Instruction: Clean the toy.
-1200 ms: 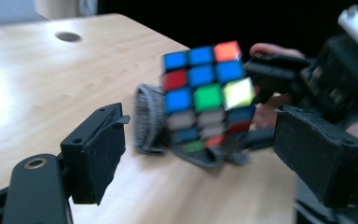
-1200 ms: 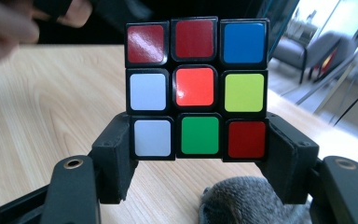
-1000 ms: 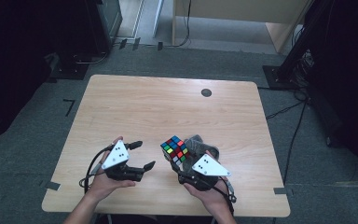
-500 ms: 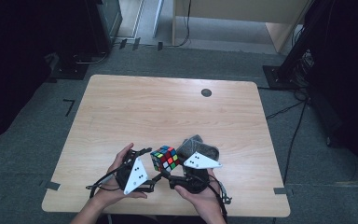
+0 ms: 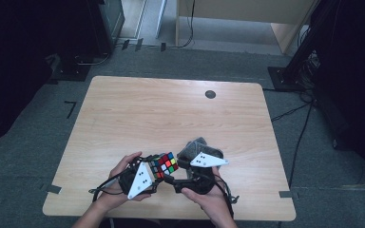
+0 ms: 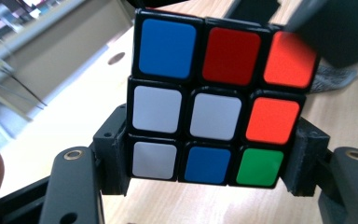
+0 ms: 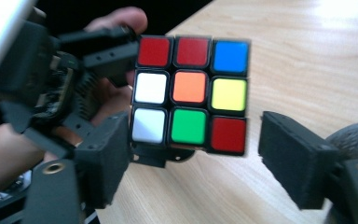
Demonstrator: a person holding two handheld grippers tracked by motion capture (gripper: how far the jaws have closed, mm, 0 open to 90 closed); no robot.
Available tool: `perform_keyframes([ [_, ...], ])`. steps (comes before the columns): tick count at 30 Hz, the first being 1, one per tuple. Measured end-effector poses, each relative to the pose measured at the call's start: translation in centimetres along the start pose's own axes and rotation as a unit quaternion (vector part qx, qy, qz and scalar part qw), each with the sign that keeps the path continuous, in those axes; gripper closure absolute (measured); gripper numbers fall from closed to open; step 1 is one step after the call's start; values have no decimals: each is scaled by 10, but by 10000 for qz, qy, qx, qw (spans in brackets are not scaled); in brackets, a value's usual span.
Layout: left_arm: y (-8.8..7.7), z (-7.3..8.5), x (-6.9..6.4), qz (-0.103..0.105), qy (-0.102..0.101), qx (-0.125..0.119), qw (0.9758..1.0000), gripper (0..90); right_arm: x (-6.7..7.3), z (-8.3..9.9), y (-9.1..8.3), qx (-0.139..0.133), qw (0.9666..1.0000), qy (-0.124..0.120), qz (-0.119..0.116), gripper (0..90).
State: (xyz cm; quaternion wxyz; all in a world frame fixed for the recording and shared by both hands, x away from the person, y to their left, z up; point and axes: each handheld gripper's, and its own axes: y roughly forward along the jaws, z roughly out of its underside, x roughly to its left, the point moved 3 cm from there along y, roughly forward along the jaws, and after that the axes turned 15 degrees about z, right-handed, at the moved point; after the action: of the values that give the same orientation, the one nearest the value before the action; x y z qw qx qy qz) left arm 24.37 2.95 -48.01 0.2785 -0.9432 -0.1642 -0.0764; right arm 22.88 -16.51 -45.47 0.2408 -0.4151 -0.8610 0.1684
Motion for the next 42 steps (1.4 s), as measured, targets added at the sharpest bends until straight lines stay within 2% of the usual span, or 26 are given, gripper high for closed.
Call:
perform_keyframes([
  [2,-3,5,8,-8,-267,-38,9996,330,-9,-6,-9,-229,9997,68,14,233],
  [4,-7,9,15,23,-550,-166,9983,330,-22,-11,-18,-491,9985,175,180,234],
  [5,-9,9,17,38,-685,-237,9974,330,-30,-12,-20,-562,9975,167,404,233],
  [6,-11,9,19,71,-805,-298,9963,331,-39,-10,-19,-574,9949,-16,832,234],
  [7,-12,9,20,103,-877,-347,9955,331,-48,-5,-17,-476,9890,-251,1377,239],
  [8,-13,8,21,121,-931,-379,9949,331,-58,1,-13,-308,9822,-381,1812,238],
  [10,-13,7,21,174,-1025,-422,9937,331,-76,16,-3,49,9715,-417,2332,247],
  [11,-13,7,21,199,-1052,-428,9933,331,-84,24,2,235,9674,-310,2501,267],
  [12,-13,7,21,214,-1082,-439,9929,331,-90,30,7,416,9651,-211,2577,275],
  [15,-13,7,22,293,-1170,-469,9916,331,-98,43,18,640,9618,-271,2646,282],
  [18,-15,7,24,343,-1321,-569,9890,331,-97,47,24,714,9631,-316,2577,313],
  [21,-18,8,28,344,-1476,-687,9861,331,-95,51,27,722,9626,-503,2563,352],
  [24,-21,8,31,313,-1601,-767,9836,331,-94,52,27,792,9650,-404,2469,380],
  [26,-22,9,33,312,-1643,-793,9827,331,-93,52,25,921,9653,-428,2405,378],
  [29,-22,9,32,343,-1667,-811,9821,331,-86,51,25,1175,9642,-589,2301,337],
  [33,-19,8,29,404,-1627,-754,9830,331,-81,52,28,1210,9604,-627,2431,306],
  [35,-17,7,27,440,-1619,-740,9830,331,-79,52,28,1203,9587,-644,2496,374],
  [37,-17,7,27,472,-1623,-746,9828,331,-77,53,28,1145,9606,-664,2446,520],
  [40,-17,7,26,539,-1667,-766,9815,331,-72,54,28,1030,9643,-698,2340,692],
  [42,-15,7,26,557,-1706,-747,9809,332,-68,55,28,982,9630,-801,2380,741],
])
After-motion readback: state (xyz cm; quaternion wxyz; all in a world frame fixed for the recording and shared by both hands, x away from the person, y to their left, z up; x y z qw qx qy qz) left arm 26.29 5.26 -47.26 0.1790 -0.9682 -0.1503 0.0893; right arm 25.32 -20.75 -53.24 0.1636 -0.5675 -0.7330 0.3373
